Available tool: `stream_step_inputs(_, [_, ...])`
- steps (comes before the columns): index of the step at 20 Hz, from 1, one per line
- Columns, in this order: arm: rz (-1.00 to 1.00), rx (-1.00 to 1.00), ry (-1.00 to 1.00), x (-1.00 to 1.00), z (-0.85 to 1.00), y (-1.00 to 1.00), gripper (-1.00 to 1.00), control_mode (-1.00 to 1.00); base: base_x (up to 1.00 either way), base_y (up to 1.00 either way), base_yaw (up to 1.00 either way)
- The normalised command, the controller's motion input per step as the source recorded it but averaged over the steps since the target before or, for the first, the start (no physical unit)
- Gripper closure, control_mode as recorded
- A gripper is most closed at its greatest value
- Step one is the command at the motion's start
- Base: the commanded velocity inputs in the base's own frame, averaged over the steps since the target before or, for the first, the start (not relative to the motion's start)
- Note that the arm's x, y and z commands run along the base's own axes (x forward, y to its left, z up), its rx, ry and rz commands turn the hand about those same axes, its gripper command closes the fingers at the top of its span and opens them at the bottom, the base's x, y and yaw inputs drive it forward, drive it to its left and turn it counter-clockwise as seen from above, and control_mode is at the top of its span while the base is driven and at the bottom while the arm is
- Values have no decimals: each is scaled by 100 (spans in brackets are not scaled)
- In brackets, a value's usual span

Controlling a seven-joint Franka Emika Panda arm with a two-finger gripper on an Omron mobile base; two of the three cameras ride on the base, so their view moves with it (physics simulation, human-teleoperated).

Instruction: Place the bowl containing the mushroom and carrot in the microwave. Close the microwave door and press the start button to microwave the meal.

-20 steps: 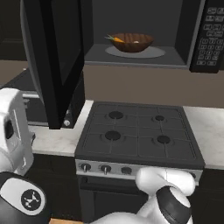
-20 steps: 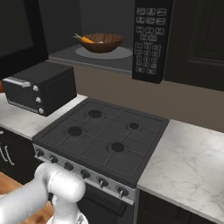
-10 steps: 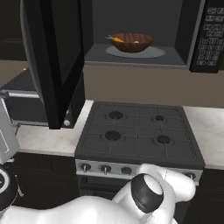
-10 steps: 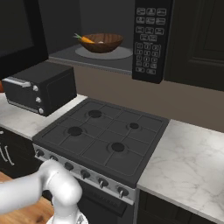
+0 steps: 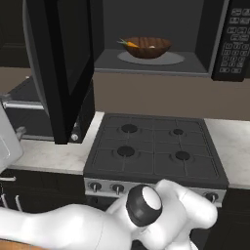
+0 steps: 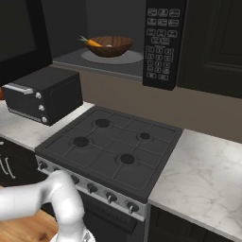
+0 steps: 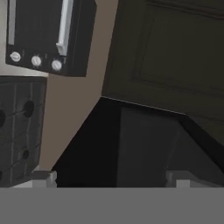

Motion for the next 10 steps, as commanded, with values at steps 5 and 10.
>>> stream_step_inputs(5, [-12,-14,0,52,-21,-13,-100,-100,0,0,0])
stream_step_inputs(10, [-12,-11,0,53,-6,-28,-100,-100,0,0,0])
